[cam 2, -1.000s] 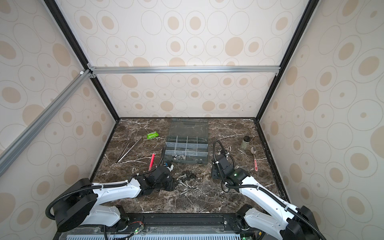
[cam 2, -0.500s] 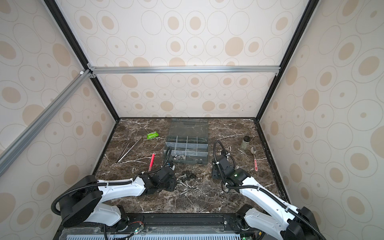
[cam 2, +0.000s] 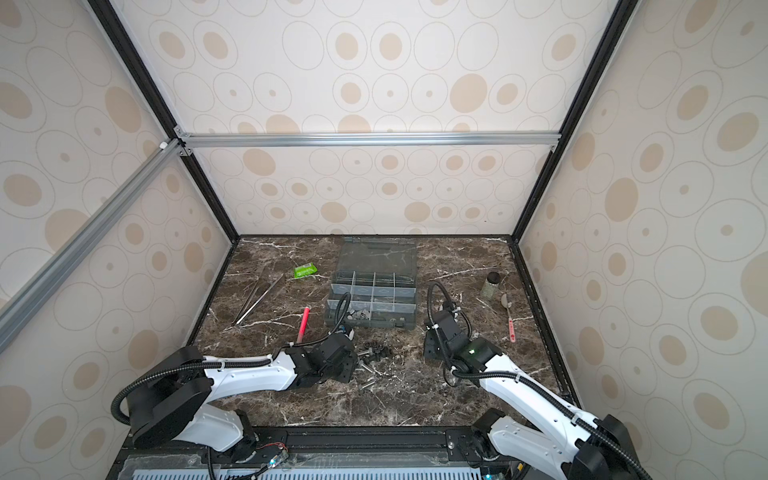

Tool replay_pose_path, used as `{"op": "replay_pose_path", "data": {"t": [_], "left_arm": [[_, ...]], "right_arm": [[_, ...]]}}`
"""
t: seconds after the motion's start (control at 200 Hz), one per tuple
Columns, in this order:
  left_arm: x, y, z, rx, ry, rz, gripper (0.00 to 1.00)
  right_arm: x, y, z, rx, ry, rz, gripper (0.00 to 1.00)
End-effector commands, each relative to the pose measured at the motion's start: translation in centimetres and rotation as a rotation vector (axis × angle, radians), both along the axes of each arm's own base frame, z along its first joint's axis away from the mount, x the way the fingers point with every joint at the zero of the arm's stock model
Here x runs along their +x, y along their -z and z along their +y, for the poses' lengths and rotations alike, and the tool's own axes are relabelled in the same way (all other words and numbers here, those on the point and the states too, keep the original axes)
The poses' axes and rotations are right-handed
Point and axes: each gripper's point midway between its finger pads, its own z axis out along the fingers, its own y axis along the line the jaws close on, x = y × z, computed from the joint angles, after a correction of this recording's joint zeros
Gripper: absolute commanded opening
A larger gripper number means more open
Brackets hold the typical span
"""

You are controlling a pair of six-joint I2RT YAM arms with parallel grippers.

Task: Sort the screws and nuts into containers
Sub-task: 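Grasp a silver hex nut from the pile with the left gripper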

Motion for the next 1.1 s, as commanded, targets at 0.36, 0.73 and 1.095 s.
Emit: {"op": "replay_pose_path", "data": {"t": [0.36,0.73,1.095], "left_arm": [[-1.1,0.9,2.0,0.156,0.044,0.006,0.41],[-0.9,0.9,1.3,0.142,0.056,0.005,0.27],[0.1,-1.3,0.4,0.102,0.063,-0.055,0.20]], "right_arm": [[-0.4,0.7,-0.6,-0.014,0.024,0.021,0.41],[-0.3,0.7,-0.4,-0.013,0.019,0.025,0.41],[-0.5,0.7,-0.7,-0.016,0.025,0.022,0.41]]}}
